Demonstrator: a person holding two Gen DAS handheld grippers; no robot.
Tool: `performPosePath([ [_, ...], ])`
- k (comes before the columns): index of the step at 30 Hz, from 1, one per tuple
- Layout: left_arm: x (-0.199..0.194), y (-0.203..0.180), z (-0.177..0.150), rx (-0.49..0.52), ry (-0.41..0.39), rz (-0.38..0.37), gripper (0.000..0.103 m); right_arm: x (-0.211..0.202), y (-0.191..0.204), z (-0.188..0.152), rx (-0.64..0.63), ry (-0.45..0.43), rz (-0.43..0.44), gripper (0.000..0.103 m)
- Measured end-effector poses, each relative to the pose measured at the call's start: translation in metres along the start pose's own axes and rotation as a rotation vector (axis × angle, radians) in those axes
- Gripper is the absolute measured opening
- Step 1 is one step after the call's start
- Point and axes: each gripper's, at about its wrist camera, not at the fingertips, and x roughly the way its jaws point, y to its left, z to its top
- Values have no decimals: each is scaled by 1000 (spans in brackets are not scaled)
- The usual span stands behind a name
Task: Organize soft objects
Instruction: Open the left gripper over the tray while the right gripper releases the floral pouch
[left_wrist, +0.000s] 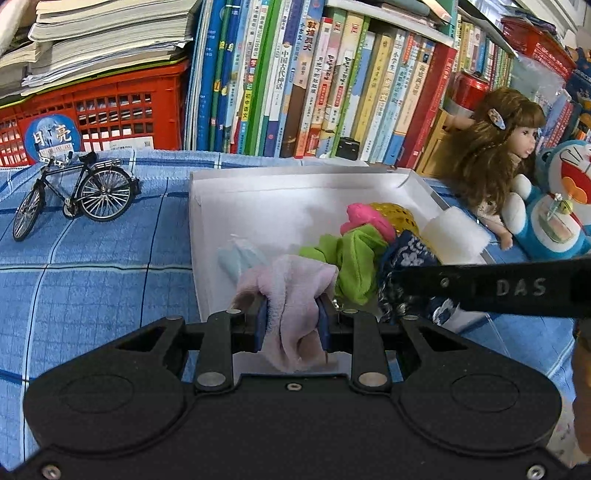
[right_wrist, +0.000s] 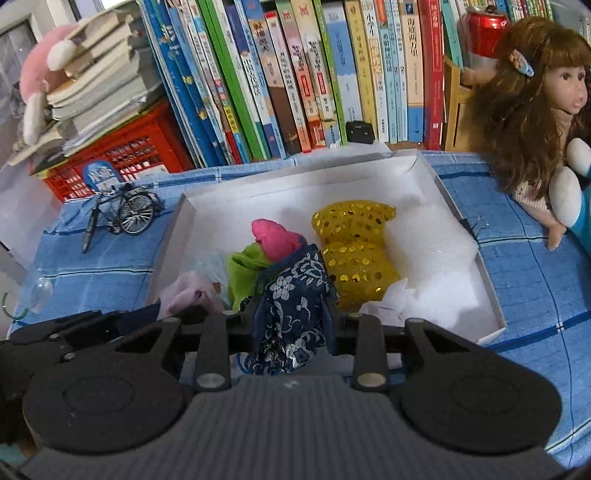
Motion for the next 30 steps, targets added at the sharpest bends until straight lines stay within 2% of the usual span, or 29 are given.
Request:
performPosePath([
  [3,4,3,4,-12,-3,0,26,9,0,1,19,11,-6,37],
  [4,6,4,6,-17,-5,0,28,12,0,1,23,18,-8,40],
  [6,10,5,7,-33,-16,-4,35,17,-1,1,27,25,-29,46],
  [7,11,5,8,-41,-19,-7,40,18,-1,1,33,24,-42,56],
  [9,11,6,9,-57,-17,-6,43,17,-4,0,42,23,-37,59],
  [11,9,7,10,-68,-16,0,55,11,-8,-1,36,12,-17,67],
  [20,-26,-7,9,0,-93,33,77,-27,-13,-2,4,-56,20,74],
  [26,-61,-18,0,29,-154,34,83,-68,-6,-16,-104,-133,30,79],
  [30,-80,-26,-10,47,-167,29,85,-93,-1,-30,-182,-181,37,84],
])
